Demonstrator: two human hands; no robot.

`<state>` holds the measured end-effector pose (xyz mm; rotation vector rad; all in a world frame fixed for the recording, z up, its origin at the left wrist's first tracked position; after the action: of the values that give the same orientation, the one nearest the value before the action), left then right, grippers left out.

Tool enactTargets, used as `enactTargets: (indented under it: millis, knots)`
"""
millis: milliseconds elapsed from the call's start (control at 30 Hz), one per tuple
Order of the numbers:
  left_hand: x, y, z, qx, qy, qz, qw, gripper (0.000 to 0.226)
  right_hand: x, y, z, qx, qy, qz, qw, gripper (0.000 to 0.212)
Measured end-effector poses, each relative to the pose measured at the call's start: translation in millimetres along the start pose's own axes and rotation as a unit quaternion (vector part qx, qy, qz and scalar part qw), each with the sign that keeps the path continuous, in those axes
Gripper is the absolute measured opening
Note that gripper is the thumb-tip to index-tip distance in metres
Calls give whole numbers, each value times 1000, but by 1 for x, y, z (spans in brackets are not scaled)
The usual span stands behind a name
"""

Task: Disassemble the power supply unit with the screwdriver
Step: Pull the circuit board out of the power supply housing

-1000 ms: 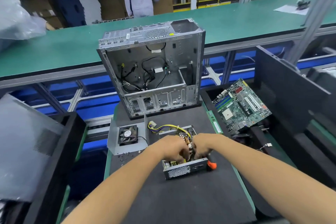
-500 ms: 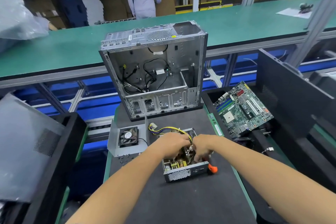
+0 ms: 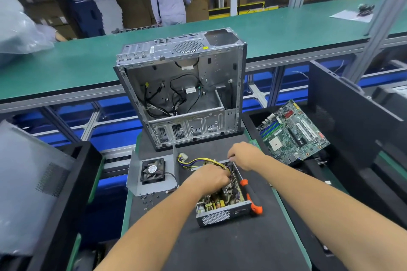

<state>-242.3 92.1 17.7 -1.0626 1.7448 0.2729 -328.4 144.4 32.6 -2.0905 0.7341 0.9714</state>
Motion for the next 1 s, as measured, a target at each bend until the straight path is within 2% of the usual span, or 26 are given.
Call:
enactTargets:
  millis: [167,433,1000]
  knots:
    - [0,0,2,17,2,5,1000,17,-3,1,-2,-21,58,-33,998,24]
    - [3,-6,7,22,-11,40,999,19,-3,8,-4,-2,4,11,1000,18]
    - [-11,-24,-9,-11,-2,36,999,21,-4,3,-14,9,-7,-35,999,24]
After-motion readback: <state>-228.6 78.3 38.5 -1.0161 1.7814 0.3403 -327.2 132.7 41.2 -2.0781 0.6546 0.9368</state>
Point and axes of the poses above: each hand's wrist, its own y-axis towards the middle knuckle, its own x-axis out of the palm, z = x × y, the point moved 7 cm from there along y, towards the middle knuckle, and after that the axes turned 15 degrees about y, right-handed, at the moved point
